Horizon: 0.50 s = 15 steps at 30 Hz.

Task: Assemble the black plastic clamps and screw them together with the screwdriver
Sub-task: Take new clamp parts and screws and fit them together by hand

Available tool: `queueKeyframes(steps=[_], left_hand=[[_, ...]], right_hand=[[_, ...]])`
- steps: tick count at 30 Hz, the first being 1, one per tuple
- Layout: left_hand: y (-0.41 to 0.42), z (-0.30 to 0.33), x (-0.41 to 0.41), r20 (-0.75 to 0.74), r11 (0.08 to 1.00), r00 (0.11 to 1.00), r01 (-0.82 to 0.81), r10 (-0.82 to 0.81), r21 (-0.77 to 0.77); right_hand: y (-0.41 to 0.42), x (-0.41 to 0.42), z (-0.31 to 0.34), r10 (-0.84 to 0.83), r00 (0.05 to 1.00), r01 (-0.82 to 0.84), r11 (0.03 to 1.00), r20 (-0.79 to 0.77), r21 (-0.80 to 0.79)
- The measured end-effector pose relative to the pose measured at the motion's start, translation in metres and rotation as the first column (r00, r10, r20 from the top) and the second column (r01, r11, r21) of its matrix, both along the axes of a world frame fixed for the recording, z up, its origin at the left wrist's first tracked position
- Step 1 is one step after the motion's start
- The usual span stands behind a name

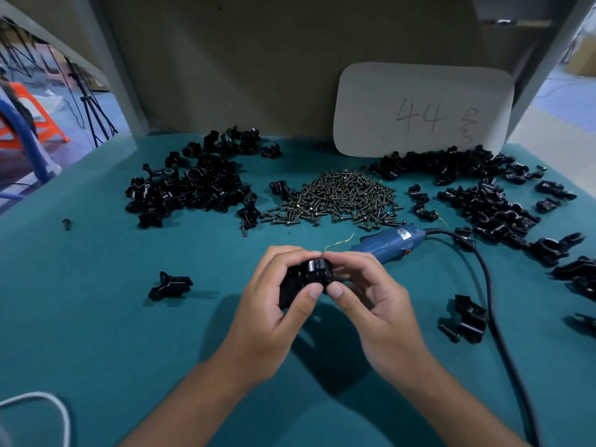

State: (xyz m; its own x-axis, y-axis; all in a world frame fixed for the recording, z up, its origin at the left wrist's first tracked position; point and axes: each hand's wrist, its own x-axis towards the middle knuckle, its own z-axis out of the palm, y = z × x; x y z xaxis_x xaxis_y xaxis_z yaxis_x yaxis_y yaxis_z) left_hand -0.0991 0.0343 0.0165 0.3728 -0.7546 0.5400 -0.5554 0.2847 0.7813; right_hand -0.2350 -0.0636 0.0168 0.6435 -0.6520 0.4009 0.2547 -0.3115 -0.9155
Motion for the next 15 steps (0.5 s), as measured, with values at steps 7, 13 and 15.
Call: queueKeyframes(steps=[7, 13, 15], left_hand=[[0.0006, -0.0003, -0.0002, -0.031, 1.000, 0.999, 0.007, -0.007, -0.013], [0.0004, 0.0003, 0.0010, -0.053, 1.000, 0.999, -0.011, 0.009, -0.027], [0.0003, 0.0005, 0.0006, -0.055, 0.999, 0.998, -0.019, 0.018, -0.026]], right_hand=[[0.0014, 0.0007, 0.0023, 0.018, 1.000, -0.019, 0.998, 0.011, 0.057], [0.0030, 0.0003, 0.0034, 0.026, 1.000, -0.028, 0.995, 0.016, 0.095], [0.0041, 0.0006, 0.0040, 0.026, 0.999, -0.029, 0.994, 0.030, 0.106]])
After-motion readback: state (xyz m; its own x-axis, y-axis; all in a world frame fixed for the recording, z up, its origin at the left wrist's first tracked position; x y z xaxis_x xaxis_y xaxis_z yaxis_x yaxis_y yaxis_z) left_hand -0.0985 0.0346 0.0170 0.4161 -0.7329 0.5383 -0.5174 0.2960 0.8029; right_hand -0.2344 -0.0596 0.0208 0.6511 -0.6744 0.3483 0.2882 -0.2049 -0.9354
